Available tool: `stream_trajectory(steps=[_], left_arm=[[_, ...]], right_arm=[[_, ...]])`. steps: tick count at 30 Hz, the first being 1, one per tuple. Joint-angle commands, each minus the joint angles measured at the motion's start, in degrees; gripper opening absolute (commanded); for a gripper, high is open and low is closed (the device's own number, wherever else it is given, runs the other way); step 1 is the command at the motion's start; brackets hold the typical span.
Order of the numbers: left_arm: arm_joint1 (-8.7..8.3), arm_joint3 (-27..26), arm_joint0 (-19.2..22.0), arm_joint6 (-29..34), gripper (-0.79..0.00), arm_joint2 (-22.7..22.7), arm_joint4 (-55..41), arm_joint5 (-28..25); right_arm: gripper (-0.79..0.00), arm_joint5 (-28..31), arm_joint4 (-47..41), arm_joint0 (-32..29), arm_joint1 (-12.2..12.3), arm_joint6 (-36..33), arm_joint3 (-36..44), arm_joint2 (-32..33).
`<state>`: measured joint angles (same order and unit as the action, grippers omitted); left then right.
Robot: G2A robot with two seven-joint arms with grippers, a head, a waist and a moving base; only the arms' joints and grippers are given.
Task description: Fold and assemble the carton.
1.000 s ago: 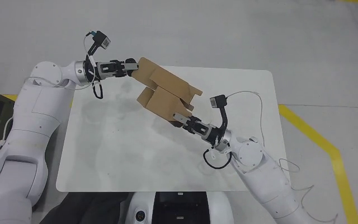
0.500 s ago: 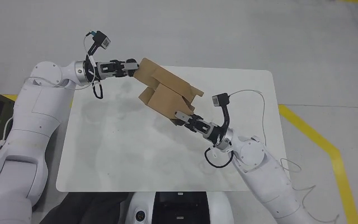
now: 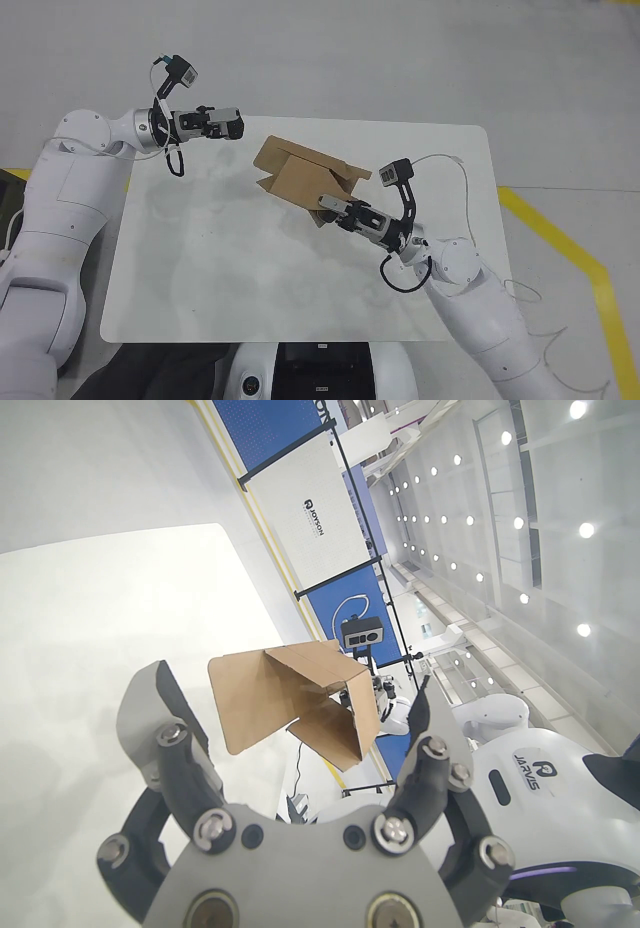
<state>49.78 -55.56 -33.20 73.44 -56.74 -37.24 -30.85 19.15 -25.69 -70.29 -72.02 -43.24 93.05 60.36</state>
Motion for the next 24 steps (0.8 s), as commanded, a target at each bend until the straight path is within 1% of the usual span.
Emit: stream_trajectory(steps=[1,9,15,19,24], left_arm=[[0.0,0.0,0.0,0.0,0.0,0.0,0.0,0.0],[0.0,0.0,0.0,0.0,0.0,0.0,0.0,0.0],[0.0,0.0,0.0,0.0,0.0,0.0,0.0,0.0],[0.0,0.0,0.0,0.0,0.0,0.0,0.0,0.0],[0.0,0.0,0.0,0.0,0.0,0.0,0.0,0.0]], right_arm=[[-0.785,-0.28,-1.58,0.43,0.03,-1.48,-0.6,0.3],[-0.785,-1.72,-2.76,1.25,0.34,-6.66,-1.33,0.9],[-0.785,-3.03,-3.03,1.26,0.68,-9.61,0.18,1.53],[-0.785,-3.5,-2.94,1.1,0.81,-10.66,0.73,1.54],[-0.785,-2.67,-1.6,1.31,0.9,-10.27,0.55,2.0]])
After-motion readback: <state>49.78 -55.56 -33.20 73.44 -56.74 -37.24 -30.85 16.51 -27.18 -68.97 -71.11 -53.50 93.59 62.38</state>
